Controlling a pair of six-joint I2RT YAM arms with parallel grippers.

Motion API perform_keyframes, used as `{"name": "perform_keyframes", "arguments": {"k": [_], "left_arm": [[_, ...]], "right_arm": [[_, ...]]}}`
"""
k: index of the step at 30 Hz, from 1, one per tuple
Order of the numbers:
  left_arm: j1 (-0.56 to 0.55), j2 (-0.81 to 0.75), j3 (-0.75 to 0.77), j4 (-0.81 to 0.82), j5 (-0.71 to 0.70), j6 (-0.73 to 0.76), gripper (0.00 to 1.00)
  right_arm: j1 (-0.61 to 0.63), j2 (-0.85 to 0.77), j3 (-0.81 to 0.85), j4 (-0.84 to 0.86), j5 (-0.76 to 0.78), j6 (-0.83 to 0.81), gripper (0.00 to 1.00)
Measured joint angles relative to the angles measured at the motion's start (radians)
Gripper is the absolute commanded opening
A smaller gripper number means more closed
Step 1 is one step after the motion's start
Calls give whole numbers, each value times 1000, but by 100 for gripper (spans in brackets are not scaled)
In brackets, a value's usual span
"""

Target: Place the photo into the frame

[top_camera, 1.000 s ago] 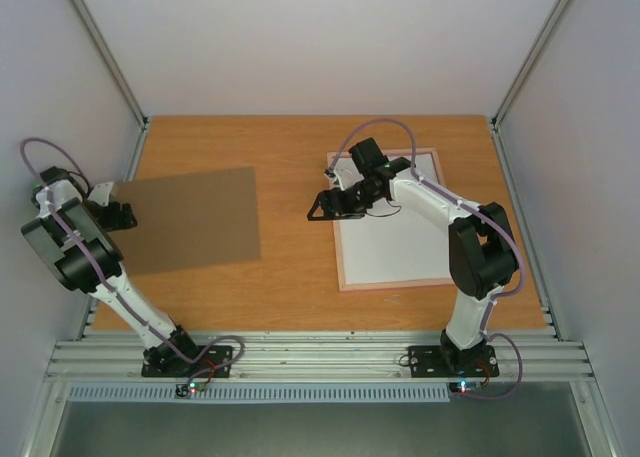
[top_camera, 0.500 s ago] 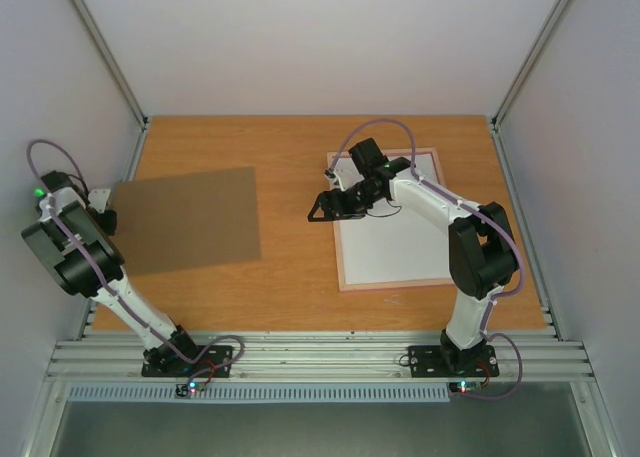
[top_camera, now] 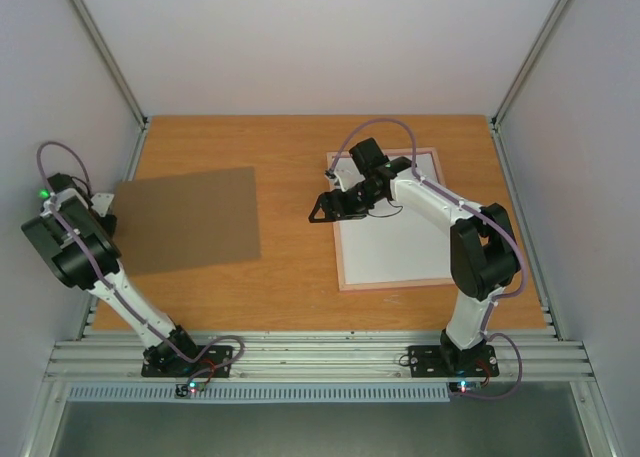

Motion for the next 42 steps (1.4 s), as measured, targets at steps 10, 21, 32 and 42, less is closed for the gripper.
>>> {"name": "perform_keyframes", "arguments": {"k": [10,21,32,42], "left_arm": [[-10,2,5,-67,143,29,0],[-61,-121,-89,-226,333,77,8],[-35,-123,-14,-258,385,-163,66],[-25,-12,12,-234,301,-239,72]], "right_arm": [[0,-3,0,-7,11,-11,93],[2,-3,0,-6,17,-16,93],[62,92,128,35,28,67,92],[124,276,282,48,49,130,95]]}}
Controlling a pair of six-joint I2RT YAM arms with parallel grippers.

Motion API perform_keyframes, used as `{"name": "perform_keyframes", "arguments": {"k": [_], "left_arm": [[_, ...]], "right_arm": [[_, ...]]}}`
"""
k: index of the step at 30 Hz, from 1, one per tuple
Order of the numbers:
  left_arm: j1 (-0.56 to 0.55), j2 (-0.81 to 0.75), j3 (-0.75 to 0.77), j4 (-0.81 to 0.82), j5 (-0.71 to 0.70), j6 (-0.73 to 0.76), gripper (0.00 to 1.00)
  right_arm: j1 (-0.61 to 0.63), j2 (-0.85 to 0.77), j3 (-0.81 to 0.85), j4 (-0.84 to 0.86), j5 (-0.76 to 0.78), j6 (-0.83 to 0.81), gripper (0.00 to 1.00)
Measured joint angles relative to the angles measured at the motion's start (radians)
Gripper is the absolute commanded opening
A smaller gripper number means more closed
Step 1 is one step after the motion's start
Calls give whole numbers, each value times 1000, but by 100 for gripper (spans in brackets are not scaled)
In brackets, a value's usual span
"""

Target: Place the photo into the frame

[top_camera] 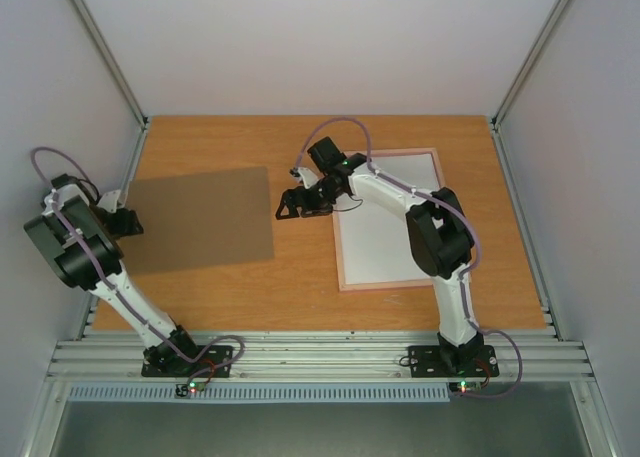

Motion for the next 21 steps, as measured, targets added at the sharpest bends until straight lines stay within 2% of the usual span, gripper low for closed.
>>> {"name": "perform_keyframes", "arguments": {"k": [4,21], "left_arm": [[-2,10,13,20,-19,0,71],[-72,-22,-43,45,-31,93,65]], "right_arm": [[7,46,27,-2,7,10,98],[60,233,185,-9,99,113,99]]}}
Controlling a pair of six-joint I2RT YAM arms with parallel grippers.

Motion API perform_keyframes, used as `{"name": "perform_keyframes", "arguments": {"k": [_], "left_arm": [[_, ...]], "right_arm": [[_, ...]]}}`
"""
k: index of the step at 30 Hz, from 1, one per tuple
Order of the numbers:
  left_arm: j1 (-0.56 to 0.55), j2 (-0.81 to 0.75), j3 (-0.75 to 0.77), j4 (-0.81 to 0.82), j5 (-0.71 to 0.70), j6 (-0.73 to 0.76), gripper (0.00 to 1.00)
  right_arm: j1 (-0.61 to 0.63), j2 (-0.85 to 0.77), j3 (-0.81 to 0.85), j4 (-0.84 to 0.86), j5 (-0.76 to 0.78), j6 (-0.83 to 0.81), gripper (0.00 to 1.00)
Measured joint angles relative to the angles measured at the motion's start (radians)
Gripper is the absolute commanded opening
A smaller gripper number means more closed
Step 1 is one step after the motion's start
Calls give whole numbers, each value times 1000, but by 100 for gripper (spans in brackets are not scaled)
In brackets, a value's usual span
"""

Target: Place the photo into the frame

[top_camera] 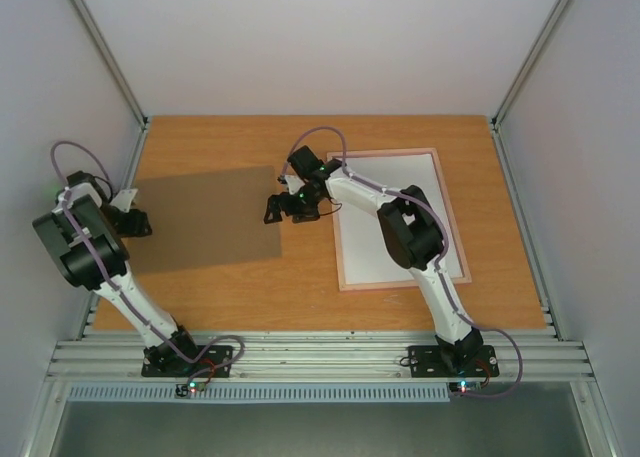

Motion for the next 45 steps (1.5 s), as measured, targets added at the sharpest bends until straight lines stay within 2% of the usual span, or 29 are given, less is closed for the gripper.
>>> {"name": "perform_keyframes", "arguments": {"k": [7,19,30,33,38,43,45], "left_arm": [[-40,-38,-57,3,34,35,63],[-47,-74,-114,52,36,70,59],[-95,-114,-159,9,69,45,58],[-133,-121,-167,-9,85,27,58],[-211,-134,-186,-13,95,-7,58],[-254,-137,-188,-10,86,-29,58],[-254,-137,-188,-10,85,-40,58]], "right_arm": [[19,32,50,5,2,29,99],[5,13,37,-8,-69,104,88],[-10,-245,-113,-53,-75,52,85],[-29,-298,-179,-69,-71,32,79],[-91,-354,-297,-71,-86,23,59],[-154,-372,-354,-27,-168,89,44],[-172,-379,-370,19,-209,142,42]]}}
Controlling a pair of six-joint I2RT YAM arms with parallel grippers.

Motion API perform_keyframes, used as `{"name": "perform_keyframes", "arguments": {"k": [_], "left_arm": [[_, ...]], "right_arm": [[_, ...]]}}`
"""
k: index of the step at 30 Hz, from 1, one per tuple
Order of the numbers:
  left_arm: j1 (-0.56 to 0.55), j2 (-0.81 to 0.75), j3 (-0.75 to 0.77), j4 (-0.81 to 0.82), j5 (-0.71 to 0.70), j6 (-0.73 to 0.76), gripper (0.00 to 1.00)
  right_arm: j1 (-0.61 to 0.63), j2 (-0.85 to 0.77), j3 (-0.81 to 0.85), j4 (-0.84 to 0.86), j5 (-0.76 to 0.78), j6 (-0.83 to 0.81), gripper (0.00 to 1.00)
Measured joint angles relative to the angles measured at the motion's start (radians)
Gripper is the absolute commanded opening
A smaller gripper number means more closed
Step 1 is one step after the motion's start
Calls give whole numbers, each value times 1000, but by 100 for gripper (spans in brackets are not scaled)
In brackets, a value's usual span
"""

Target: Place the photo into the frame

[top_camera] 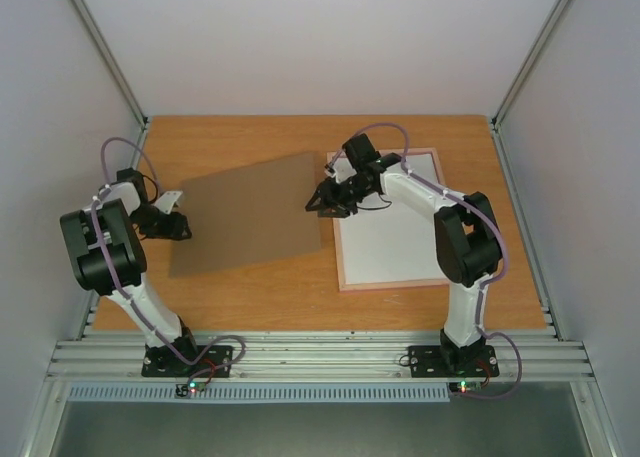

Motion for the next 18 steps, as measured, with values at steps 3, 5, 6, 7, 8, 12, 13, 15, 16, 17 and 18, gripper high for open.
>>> {"name": "perform_keyframes", "arguments": {"k": [3,5,6,7,8,12,13,15,16,17,18], "left_arm": [[0,0,0,2,-4,-13,58],[1,0,0,4,-5,-26,58],[1,-1,0,4,-5,-31,58],[2,-1,0,4,-5,-35,58],[2,-2,1,4,-5,-39,58],[-2,-13,4,-5,34,-40,58],[-9,-16,4,-10,55,-37,58],[-25,-17,2,-24,103,-34,58],[-34,-17,0,-32,124,-34,58],[-39,-17,-2,-37,136,-34,58],[-42,-17,-2,-43,149,-34,58]], "right_arm": [[-19,-7,-11,74,-56,79,40],[-33,-10,-24,149,-95,144,39],[-40,-11,-32,198,-115,186,38],[-48,-10,-41,246,-132,225,36],[-53,-10,-50,295,-149,267,35],[-58,-2,-61,473,-211,403,32],[-52,5,-61,515,-226,430,32],[-33,22,-61,596,-259,492,30],[-23,34,-61,631,-274,523,30],[-14,47,-63,668,-287,558,28],[-9,56,-66,696,-299,583,26]]}}
